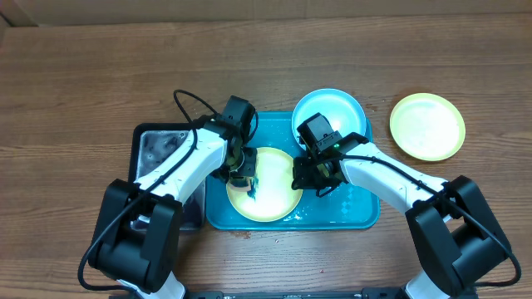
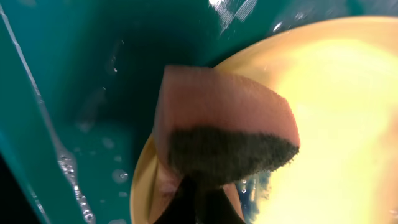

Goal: Clean dirty plates on tray and stack at the side
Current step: 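Scrub the yellow plate with the sponge while right gripper holds its rim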

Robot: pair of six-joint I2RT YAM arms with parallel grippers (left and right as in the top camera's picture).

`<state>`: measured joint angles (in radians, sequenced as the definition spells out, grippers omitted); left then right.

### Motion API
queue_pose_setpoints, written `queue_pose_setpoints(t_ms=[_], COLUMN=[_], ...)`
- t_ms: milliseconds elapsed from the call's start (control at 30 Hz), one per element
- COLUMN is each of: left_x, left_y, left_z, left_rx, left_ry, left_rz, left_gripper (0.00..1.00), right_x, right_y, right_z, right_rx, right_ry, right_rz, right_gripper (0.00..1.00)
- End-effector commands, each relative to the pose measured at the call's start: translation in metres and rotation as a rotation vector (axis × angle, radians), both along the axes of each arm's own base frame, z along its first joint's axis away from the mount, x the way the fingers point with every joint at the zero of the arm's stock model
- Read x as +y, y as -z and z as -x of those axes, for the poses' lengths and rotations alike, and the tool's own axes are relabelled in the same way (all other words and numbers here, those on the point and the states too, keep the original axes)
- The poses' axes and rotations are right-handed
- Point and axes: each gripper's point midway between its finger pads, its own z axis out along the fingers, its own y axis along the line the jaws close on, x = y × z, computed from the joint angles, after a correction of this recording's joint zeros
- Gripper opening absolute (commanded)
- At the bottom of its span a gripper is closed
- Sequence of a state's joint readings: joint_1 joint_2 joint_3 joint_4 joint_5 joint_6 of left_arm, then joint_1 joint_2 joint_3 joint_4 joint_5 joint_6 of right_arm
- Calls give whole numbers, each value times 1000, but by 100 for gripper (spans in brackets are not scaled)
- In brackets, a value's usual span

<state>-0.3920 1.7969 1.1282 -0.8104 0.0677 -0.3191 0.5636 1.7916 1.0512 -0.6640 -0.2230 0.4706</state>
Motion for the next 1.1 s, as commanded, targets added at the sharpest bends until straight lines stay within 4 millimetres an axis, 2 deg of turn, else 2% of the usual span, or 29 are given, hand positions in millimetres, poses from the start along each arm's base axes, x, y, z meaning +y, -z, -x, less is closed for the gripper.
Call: queue_pose_setpoints(t_ms=[0, 133, 300, 433, 533, 633, 700, 900, 1067], left_x=[-2, -18, -52, -78, -81, -66, -50, 25, 60], left_y=[16, 18, 13, 7, 6, 11, 15, 19, 14], left_z=[15, 20, 30, 53, 68, 67, 58, 35, 27], left_rx=[45, 50, 78, 156, 206, 200, 170, 67, 23], left_ry=[-1, 26, 86, 134, 150, 110, 61, -151, -232], left_rz=[2, 56, 179, 282, 281, 192, 115, -214, -345], left_gripper=[4, 4, 4, 4, 4, 4, 4, 4, 4], right_x=[6, 7, 7, 7, 7, 6, 6, 4, 4], right_y=[-4, -5, -5, -5, -5, -4, -4, -4, -4], right_z=[-5, -5, -6, -5, -5, -4, -4, -2, -2], right_rx=[-14, -17, -20, -17, -16, -13, -10, -1, -1], right_ry=[-2, -2, -2, -2, -2, -2, -2, -2, -2], right_rz=[-18, -20, -22, -20, -19, -18, -15, -10, -10], right_gripper=[4, 4, 4, 4, 4, 4, 4, 4, 4])
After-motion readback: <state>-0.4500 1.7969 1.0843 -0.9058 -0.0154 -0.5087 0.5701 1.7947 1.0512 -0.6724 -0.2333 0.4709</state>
